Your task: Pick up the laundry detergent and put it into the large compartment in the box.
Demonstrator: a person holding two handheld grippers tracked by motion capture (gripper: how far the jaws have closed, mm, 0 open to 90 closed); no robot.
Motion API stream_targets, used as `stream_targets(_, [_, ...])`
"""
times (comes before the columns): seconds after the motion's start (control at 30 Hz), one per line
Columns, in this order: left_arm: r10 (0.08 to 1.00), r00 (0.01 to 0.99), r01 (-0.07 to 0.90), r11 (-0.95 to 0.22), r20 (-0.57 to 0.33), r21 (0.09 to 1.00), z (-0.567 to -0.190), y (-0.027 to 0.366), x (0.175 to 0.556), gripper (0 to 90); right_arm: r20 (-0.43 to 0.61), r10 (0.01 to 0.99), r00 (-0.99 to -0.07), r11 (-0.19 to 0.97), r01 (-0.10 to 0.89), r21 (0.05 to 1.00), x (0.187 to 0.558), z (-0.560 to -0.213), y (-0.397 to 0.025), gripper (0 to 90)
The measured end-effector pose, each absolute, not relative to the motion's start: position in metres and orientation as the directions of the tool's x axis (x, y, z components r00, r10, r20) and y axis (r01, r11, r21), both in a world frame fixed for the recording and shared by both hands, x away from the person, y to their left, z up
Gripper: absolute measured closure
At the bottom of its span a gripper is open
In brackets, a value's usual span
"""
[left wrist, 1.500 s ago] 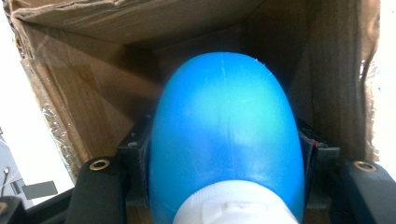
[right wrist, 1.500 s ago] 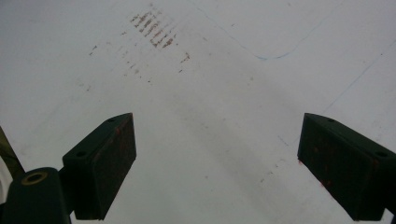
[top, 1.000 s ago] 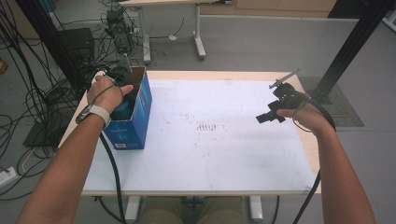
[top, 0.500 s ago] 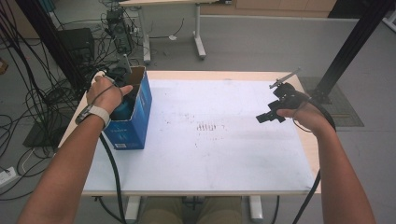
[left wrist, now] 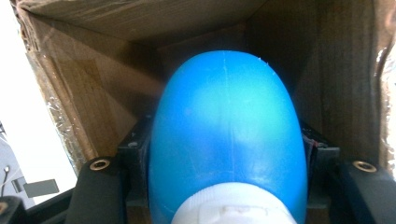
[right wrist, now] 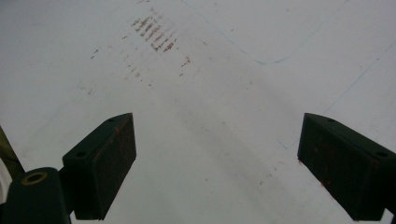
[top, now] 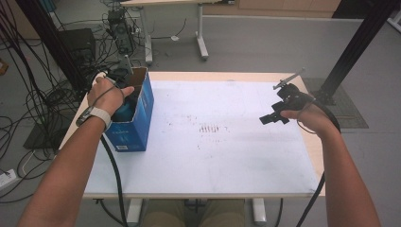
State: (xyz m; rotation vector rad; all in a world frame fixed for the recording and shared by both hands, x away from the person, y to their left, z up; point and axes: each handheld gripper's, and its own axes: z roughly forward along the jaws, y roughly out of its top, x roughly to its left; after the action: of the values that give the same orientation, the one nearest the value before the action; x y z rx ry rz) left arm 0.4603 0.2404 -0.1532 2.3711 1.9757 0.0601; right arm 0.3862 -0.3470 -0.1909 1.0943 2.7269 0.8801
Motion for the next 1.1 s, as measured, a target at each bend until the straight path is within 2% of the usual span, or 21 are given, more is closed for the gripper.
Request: stream_targets(1.1, [0.983, 0.183, 0.981, -0.182, -0.015, 0.069, -0.1525, 0.2425, 0.4604, 36.8, 0.137, 0.657, -0.741, 0.580, 0.613, 0.536, 0.3843, -0.1912, -0.3486, 11.6])
